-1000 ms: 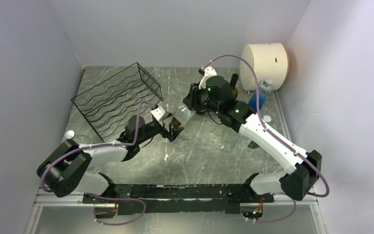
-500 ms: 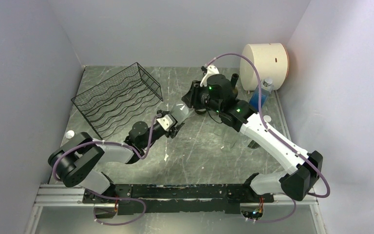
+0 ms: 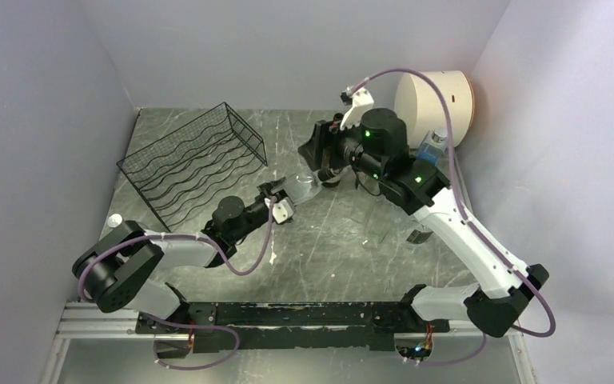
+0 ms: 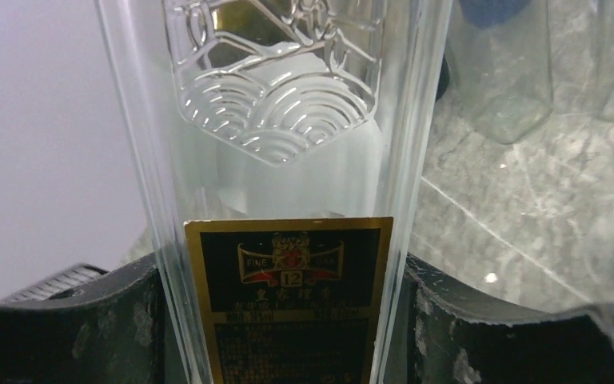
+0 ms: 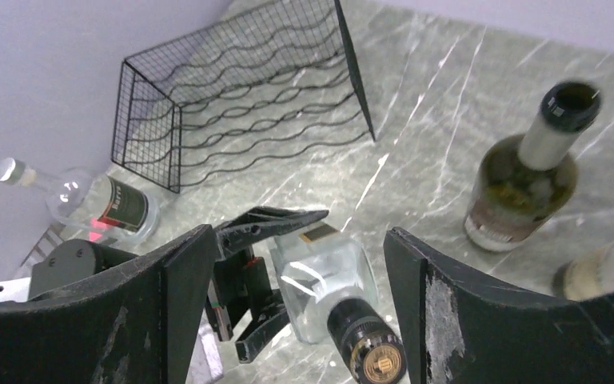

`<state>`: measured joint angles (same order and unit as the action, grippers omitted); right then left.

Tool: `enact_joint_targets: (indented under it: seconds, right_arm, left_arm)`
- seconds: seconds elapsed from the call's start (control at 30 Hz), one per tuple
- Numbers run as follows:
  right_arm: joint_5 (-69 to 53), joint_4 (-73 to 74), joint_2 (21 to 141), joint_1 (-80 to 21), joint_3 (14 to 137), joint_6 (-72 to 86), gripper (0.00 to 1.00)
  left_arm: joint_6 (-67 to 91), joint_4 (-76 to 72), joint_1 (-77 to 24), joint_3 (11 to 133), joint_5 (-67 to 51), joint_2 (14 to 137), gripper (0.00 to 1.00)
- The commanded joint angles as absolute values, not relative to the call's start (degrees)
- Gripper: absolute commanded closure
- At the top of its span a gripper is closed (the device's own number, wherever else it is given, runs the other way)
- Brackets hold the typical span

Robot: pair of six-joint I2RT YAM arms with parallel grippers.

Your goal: Put the wine bottle on the wine rack

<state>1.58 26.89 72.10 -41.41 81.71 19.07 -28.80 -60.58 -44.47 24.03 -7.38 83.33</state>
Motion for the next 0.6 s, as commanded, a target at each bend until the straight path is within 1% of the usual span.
enact_joint_targets:
  seconds: [0.0, 0.17, 0.3, 0.57]
  right_arm:
    - [4.26, 35.74, 71.39, -41.49, 88.95, 11.03, 0.19]
    - [5.27, 42.86, 71.37, -41.5, 92.91, 6.17, 0.17]
    - [0.71, 47.11, 70.59, -41.55, 93.45, 2.74, 0.14]
    - [-5.79, 48.47, 69.96, -41.6, 90.54, 2.06, 0.12]
  left_arm:
    - [-44.55, -63.81, -44.74, 31.38, -12.4, 79.04, 0.93]
    - [-58.61, -52.8, -44.76, 36.91, -17.92, 75.97, 0.93]
    - [-64.35, -42.87, -44.79, 42.52, -20.66, 72.35, 0.93]
    - [-72.56, -33.43, -44.74, 46.31, -22.93, 70.31, 0.93]
